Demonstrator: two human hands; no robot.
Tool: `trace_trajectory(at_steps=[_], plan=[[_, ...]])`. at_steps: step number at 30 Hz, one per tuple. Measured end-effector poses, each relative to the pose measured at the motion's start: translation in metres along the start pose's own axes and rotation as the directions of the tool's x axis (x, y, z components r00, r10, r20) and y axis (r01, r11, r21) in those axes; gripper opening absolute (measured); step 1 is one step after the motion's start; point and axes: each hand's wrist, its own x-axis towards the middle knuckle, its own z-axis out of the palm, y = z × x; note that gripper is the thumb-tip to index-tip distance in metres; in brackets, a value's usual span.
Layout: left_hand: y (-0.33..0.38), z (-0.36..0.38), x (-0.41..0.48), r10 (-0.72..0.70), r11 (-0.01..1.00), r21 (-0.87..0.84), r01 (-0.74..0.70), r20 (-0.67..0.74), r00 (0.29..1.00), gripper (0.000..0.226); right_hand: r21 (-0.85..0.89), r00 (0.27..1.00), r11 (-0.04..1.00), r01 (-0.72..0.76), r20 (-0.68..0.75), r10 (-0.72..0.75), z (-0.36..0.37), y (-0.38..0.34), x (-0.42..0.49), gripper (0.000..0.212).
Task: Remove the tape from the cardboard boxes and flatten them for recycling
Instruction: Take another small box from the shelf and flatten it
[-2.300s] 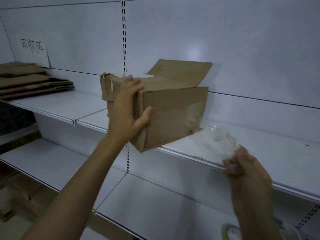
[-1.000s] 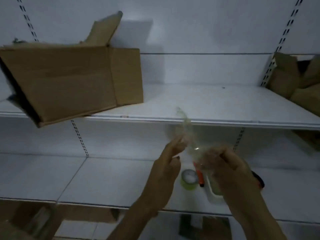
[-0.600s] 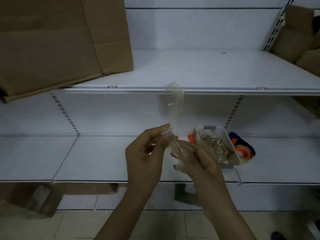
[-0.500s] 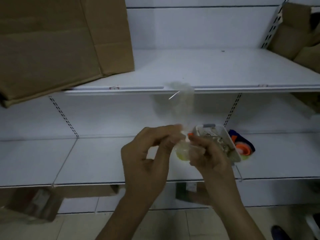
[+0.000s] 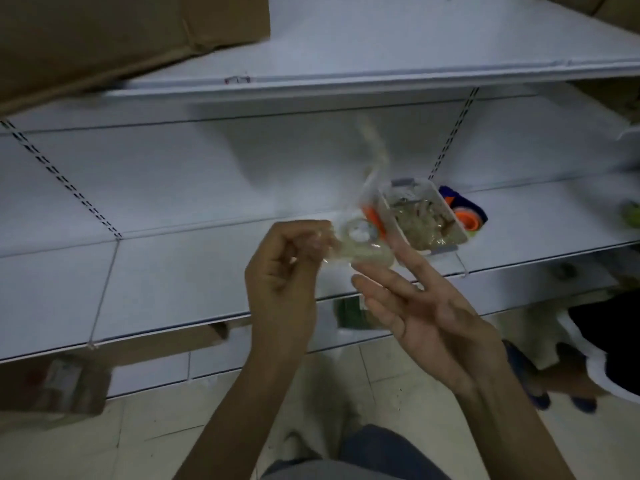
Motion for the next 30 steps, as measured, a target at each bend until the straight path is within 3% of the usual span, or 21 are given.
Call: trace_trajectory(at_steps=[1,2,3,5,7,9,11,12,15,17,18,19,21,22,23,26,28,30], plan=[[-0.003,-0.008,0.0,-0.032,0.999,-0.02,0.032,-0.007,0.999,0.009,-0.093,0.996,0.996,0.007,-0.09,-0.015,-0.001,0.002,-0.002,0.075],[-0.005,-0.015,0.001,-0.063,0.998,-0.014,0.064,0.027,0.998,0.008,-0.296,0.968,0.955,0.001,-0.238,-0.075,-0.002,0.004,-0.002,0.065],[-0.007,-0.02,0.0,-0.094,0.996,0.008,0.094,0.09,0.991,0.007,-0.503,0.907,0.864,-0.024,-0.375,-0.193,-0.002,0.005,-0.001,0.056],[-0.008,-0.023,-0.003,-0.166,0.986,0.017,0.166,0.198,0.966,0.006,-0.666,0.813,0.745,-0.047,-0.458,-0.358,0.001,0.007,0.006,0.047],[-0.011,-0.018,-0.003,-0.214,0.975,-0.008,0.221,0.222,0.951,0.01,-0.729,0.806,0.684,0.025,-0.39,-0.445,0.007,0.006,0.016,0.036],[-0.016,-0.011,0.0,-0.257,0.965,0.0,0.262,0.181,0.949,0.011,-0.858,0.823,0.502,0.103,-0.21,-0.527,0.018,0.002,0.025,0.025],[-0.027,-0.005,0.005,-0.307,0.952,0.019,0.307,0.106,0.946,0.013,-0.933,0.887,0.313,0.176,0.012,-0.461,0.023,0.0,0.031,0.025],[-0.032,-0.001,0.008,-0.35,0.937,0.032,0.348,0.068,0.934,0.018,-0.964,0.911,0.187,0.19,0.102,-0.399,0.021,0.001,0.033,0.029],[-0.047,0.013,0.019,-0.496,0.867,-0.035,0.498,0.035,0.867,0.022,-0.934,0.93,-0.32,0.158,0.25,-0.271,-0.003,-0.004,0.04,0.048],[-0.053,0.03,0.028,-0.583,0.807,-0.057,0.588,0.076,0.809,0.017,-0.872,0.891,-0.475,0.12,0.306,-0.336,-0.027,-0.017,0.041,0.038],[-0.056,0.041,0.032,-0.629,0.769,-0.06,0.637,0.111,0.769,0.017,-0.877,0.863,-0.471,0.096,0.309,-0.4,-0.041,-0.026,0.04,0.034],[-0.058,0.053,0.038,-0.678,0.718,-0.067,0.693,0.161,0.718,0.017,-0.914,0.843,-0.402,0.056,0.26,-0.472,-0.054,-0.038,0.039,0.03],[-0.062,0.077,0.051,-0.726,0.651,-0.021,0.759,0.273,0.631,0.021,-0.985,0.814,-0.171,-0.038,0.068,-0.577,-0.08,-0.063,0.038,0.024],[-0.066,0.09,0.057,-0.723,0.662,0.039,0.749,0.296,0.624,0.021,-0.994,0.807,-0.076,-0.075,-0.016,-0.59,-0.093,-0.074,0.038,0.022],[-0.071,0.101,0.061,-0.71,0.691,0.108,0.714,0.286,0.644,0.018,-0.994,0.803,-0.025,-0.105,-0.069,-0.592,-0.105,-0.084,0.039,0.021],[-0.1,0.127,0.066,-0.618,0.751,0.398,0.527,0.142,0.773,0.017,-0.987,0.79,-0.033,-0.158,-0.107,-0.604,-0.143,-0.11,0.045,0.015],[-0.125,0.141,0.061,-0.548,0.667,0.662,0.343,0.124,0.827,0.024,-0.981,0.827,0.045,-0.186,-0.182,-0.532,-0.17,-0.121,0.049,0.008],[-0.141,0.146,0.053,-0.538,0.569,0.777,0.269,0.105,0.836,0.03,-0.97,0.854,0.142,-0.197,-0.241,-0.461,-0.193,-0.125,0.057,0.005]])
